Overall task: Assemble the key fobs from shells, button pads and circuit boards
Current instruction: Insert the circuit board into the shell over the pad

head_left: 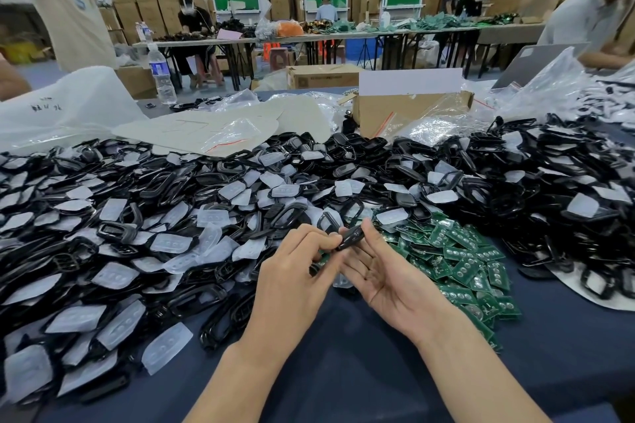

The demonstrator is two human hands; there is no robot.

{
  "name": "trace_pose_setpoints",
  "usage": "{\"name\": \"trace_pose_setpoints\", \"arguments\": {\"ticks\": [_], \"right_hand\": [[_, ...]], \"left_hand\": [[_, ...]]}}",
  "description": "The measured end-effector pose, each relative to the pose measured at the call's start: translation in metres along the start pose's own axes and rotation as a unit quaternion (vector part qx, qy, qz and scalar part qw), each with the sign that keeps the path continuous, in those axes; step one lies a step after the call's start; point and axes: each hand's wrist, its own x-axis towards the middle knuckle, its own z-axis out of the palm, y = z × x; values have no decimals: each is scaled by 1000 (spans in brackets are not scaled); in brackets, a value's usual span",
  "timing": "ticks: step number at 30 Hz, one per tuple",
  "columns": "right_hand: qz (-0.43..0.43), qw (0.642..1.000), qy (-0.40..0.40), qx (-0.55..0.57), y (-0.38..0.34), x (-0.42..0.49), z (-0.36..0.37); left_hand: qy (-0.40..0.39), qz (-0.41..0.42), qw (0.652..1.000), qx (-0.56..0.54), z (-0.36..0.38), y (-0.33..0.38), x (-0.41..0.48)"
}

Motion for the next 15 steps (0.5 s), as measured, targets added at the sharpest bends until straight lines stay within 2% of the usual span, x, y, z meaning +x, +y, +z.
{"name": "trace_pose_setpoints", "arguments": {"ticks": [4,10,15], "right_hand": [[-14,1000,9,-4,1,2,0],[-65,997,32,-9,3,4,5],[-90,994,36,-46,6,4,4]], "left_hand": [[11,6,1000,11,1,1,-1],[56,59,990,117,8,4,2],[54,77,983,160,12,3,4]]}}
